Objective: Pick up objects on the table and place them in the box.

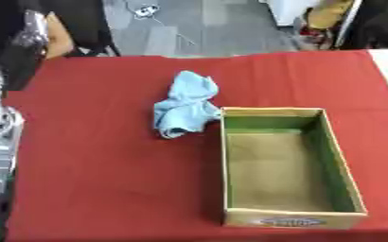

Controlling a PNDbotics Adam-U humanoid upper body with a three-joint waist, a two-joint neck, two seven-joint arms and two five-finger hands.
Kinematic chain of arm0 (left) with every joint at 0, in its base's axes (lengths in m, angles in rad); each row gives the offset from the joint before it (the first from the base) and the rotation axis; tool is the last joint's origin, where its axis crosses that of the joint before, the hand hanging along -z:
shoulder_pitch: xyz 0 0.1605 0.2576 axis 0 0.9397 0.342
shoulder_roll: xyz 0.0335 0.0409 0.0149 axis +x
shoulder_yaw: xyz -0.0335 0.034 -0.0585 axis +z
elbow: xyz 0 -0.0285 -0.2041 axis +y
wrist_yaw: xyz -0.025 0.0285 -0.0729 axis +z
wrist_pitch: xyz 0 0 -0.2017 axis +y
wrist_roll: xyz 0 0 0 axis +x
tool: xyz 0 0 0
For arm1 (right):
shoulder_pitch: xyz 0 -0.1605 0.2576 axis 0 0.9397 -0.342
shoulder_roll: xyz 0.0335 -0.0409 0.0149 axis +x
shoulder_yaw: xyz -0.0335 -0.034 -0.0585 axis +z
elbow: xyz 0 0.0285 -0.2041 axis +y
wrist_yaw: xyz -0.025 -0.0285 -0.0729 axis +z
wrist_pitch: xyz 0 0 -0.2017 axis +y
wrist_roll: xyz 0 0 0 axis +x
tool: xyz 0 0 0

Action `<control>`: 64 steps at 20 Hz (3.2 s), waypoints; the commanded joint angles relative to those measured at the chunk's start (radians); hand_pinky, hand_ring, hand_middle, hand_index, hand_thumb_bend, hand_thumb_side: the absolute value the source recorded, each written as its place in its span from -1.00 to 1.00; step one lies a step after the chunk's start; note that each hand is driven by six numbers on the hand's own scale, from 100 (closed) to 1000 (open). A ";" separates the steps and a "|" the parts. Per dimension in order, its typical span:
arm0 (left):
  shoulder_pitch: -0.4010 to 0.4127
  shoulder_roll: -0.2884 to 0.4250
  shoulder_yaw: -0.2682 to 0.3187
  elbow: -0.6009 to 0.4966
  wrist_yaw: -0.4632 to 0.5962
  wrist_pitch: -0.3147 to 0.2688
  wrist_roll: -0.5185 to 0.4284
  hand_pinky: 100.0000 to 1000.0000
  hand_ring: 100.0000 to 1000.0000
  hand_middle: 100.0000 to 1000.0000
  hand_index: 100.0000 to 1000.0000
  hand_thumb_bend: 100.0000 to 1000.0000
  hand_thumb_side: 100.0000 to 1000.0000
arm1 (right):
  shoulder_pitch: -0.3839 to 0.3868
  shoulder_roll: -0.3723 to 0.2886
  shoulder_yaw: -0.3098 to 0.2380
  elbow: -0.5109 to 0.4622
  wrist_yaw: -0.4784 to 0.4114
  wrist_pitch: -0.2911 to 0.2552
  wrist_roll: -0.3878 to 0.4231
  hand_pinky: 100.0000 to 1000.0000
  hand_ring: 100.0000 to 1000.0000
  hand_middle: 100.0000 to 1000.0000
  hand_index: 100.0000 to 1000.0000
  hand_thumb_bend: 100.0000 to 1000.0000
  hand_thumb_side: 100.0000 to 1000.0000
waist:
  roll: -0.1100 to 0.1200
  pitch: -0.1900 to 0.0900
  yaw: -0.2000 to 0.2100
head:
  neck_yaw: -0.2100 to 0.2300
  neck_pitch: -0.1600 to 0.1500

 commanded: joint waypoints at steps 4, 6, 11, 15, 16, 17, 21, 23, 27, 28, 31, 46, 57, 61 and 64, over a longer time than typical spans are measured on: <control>-0.008 0.021 0.002 -0.020 -0.006 -0.002 -0.004 0.07 0.31 0.64 0.71 -0.71 0.43 | -0.011 -0.021 -0.004 -0.016 0.001 0.001 0.000 0.13 0.52 0.56 0.96 -1.00 0.44 | 0.000 -0.007 -0.001 | -0.008 -0.002; -0.008 0.021 0.001 -0.020 -0.006 -0.003 -0.006 0.07 0.31 0.64 0.71 -0.70 0.42 | -0.012 -0.021 -0.005 -0.016 0.000 0.000 -0.001 0.13 0.52 0.56 0.96 -1.00 0.44 | 0.000 -0.007 -0.001 | -0.009 -0.002; -0.009 0.021 0.001 -0.020 -0.007 -0.003 -0.006 0.07 0.31 0.64 0.70 -0.70 0.42 | -0.011 -0.021 -0.005 -0.016 0.001 0.000 -0.001 0.13 0.52 0.56 0.96 -1.00 0.44 | 0.000 -0.007 0.000 | -0.009 -0.002; -0.008 0.021 0.001 -0.020 -0.007 -0.002 -0.007 0.07 0.31 0.64 0.71 -0.70 0.42 | -0.010 -0.020 -0.004 -0.016 0.002 0.001 0.000 0.12 0.52 0.56 0.96 -1.00 0.44 | 0.000 -0.007 0.000 | -0.008 -0.002; -0.008 0.020 0.001 -0.020 -0.007 -0.002 -0.007 0.07 0.31 0.64 0.70 -0.70 0.42 | -0.010 -0.020 -0.004 -0.016 0.002 0.001 0.000 0.12 0.52 0.56 0.96 -1.00 0.44 | 0.000 -0.007 0.000 | -0.009 -0.002; -0.008 0.020 0.001 -0.020 -0.007 -0.002 -0.007 0.07 0.31 0.64 0.70 -0.70 0.42 | -0.010 -0.020 -0.004 -0.016 0.002 0.001 0.000 0.12 0.52 0.56 0.96 -1.00 0.44 | 0.000 -0.007 0.000 | -0.009 -0.002; -0.008 0.020 0.000 -0.020 -0.007 -0.002 -0.008 0.07 0.31 0.64 0.71 -0.69 0.42 | -0.010 -0.020 -0.004 -0.016 0.002 0.001 0.001 0.12 0.51 0.56 0.96 -1.00 0.44 | 0.000 -0.007 0.001 | -0.009 -0.002; -0.008 0.020 0.000 -0.020 -0.008 -0.003 -0.009 0.07 0.31 0.64 0.70 -0.69 0.42 | -0.010 -0.020 -0.004 -0.016 0.002 0.001 0.000 0.12 0.51 0.56 0.96 -1.00 0.44 | 0.000 -0.008 0.001 | -0.009 -0.002; -0.009 0.020 0.001 -0.020 -0.009 -0.004 -0.008 0.07 0.31 0.64 0.70 -0.68 0.41 | -0.009 -0.020 -0.004 -0.016 0.002 0.001 0.001 0.12 0.51 0.56 0.96 -1.00 0.44 | 0.000 -0.008 0.002 | -0.009 -0.002; -0.009 0.020 0.000 -0.020 -0.009 -0.004 -0.008 0.07 0.31 0.64 0.70 -0.68 0.41 | -0.009 -0.020 -0.004 -0.016 0.002 0.001 0.001 0.12 0.51 0.56 0.96 -1.00 0.44 | 0.000 -0.008 0.002 | -0.008 -0.002; -0.009 0.020 0.000 -0.020 -0.010 -0.004 -0.008 0.07 0.31 0.64 0.70 -0.68 0.41 | -0.009 -0.019 -0.004 -0.016 0.002 0.001 0.001 0.12 0.51 0.56 0.96 -1.00 0.44 | 0.000 -0.008 0.002 | -0.008 -0.002; -0.007 0.020 0.001 -0.020 -0.012 -0.004 -0.008 0.07 0.31 0.64 0.70 -0.68 0.41 | -0.009 -0.020 -0.004 -0.016 0.001 0.001 0.001 0.12 0.51 0.56 0.96 -1.00 0.44 | 0.000 -0.010 0.001 | -0.011 -0.002; -0.007 0.021 0.000 -0.020 -0.012 -0.004 -0.007 0.07 0.31 0.64 0.70 -0.68 0.41 | -0.009 -0.020 -0.005 -0.016 0.001 0.000 0.000 0.13 0.51 0.56 0.96 -1.00 0.44 | 0.000 -0.010 0.000 | -0.009 -0.002; -0.007 0.021 -0.001 -0.020 -0.012 -0.003 -0.009 0.07 0.31 0.63 0.70 -0.65 0.39 | -0.009 -0.020 -0.005 -0.016 0.001 0.000 -0.001 0.13 0.51 0.56 0.96 -1.00 0.44 | 0.000 -0.010 -0.003 | -0.009 -0.002; -0.015 0.024 -0.006 -0.020 -0.019 0.007 -0.035 0.07 0.29 0.60 0.70 -0.21 0.14 | -0.008 -0.020 -0.006 -0.016 0.003 0.001 -0.001 0.12 0.51 0.56 0.96 -1.00 0.44 | -0.002 -0.009 -0.012 | -0.011 -0.002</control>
